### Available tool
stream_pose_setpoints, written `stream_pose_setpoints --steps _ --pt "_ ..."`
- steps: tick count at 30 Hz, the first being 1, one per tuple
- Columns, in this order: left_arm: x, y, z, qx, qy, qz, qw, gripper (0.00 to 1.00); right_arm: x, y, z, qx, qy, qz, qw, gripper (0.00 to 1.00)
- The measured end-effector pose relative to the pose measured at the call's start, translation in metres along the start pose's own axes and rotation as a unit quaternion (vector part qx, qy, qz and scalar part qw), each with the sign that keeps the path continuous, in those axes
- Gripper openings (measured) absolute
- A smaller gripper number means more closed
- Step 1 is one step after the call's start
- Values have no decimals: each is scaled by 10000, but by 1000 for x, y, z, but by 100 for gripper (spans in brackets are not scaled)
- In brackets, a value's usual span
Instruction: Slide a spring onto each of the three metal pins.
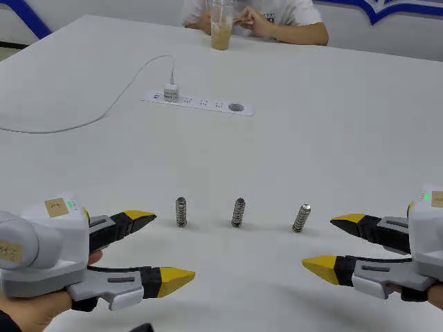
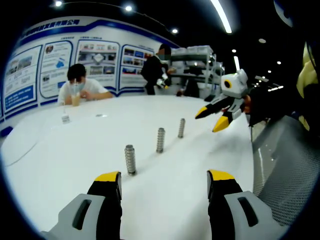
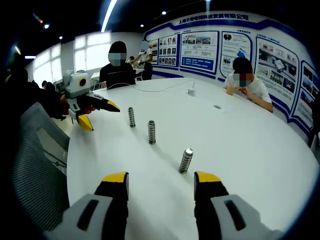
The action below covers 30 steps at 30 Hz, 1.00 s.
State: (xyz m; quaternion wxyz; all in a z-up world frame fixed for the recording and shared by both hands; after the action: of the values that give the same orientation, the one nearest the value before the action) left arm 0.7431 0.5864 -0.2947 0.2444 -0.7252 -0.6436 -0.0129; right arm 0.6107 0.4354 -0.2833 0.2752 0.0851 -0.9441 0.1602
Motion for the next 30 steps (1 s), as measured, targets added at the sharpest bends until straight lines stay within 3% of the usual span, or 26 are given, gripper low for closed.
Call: stream_pose_setpoints --steps 30 --pt "1 0 1 31 4 -43 10000 72 0 2 1 -131 -173 35 9998 63"
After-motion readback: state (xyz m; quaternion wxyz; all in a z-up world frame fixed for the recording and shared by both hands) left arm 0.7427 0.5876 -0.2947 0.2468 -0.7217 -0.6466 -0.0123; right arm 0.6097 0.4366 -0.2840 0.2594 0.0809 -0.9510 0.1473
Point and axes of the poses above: the centre of the closed fingertips' face, and the gripper's own axes: x roughly backward along the fingers, y roughly to its left, z roughly out of its underside, the point moved 1 cm from there along x, roughly backward along the fingers, and after that the axes turned 15 degrees about x, right-handed, at the moved point
